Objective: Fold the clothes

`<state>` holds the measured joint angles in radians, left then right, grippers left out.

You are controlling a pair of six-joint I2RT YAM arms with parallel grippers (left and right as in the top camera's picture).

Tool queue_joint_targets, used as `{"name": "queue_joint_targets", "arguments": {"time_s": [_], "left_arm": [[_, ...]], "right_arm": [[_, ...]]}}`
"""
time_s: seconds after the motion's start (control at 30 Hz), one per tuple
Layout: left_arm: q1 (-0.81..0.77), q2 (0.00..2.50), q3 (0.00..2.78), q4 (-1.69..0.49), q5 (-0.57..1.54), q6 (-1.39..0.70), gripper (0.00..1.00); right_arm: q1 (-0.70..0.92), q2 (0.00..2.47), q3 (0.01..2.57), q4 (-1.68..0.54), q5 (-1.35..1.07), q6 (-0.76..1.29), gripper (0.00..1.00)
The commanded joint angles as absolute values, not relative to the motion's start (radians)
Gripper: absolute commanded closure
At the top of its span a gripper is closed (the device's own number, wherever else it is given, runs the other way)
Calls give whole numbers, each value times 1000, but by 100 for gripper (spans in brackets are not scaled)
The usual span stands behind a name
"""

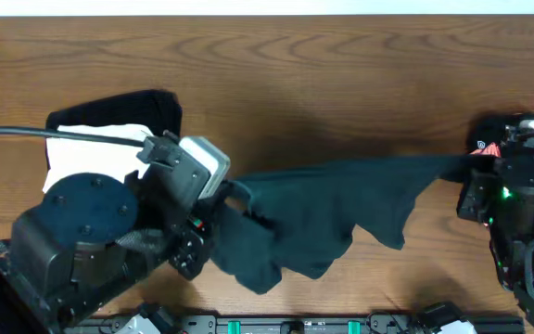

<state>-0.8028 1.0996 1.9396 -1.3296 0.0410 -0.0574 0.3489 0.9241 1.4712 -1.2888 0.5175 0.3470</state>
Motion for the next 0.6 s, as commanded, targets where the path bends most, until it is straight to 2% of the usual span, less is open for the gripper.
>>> {"name": "queue_joint_targets", "arguments": {"time_s": [0.0,0.33,0.57], "left_arm": [[-805,1108,1958,-1377,14,-106,94],[-801,1343,1905,-1413,-193,-106,94],[-721,1583,1902,-1373,-196,-105,94]], "right_arm": [[334,920,1489,-1304,625,336,99],[334,1010,1488,-1314,624,336,99],[331,1205,1483,-1322,632,337,99]]}}
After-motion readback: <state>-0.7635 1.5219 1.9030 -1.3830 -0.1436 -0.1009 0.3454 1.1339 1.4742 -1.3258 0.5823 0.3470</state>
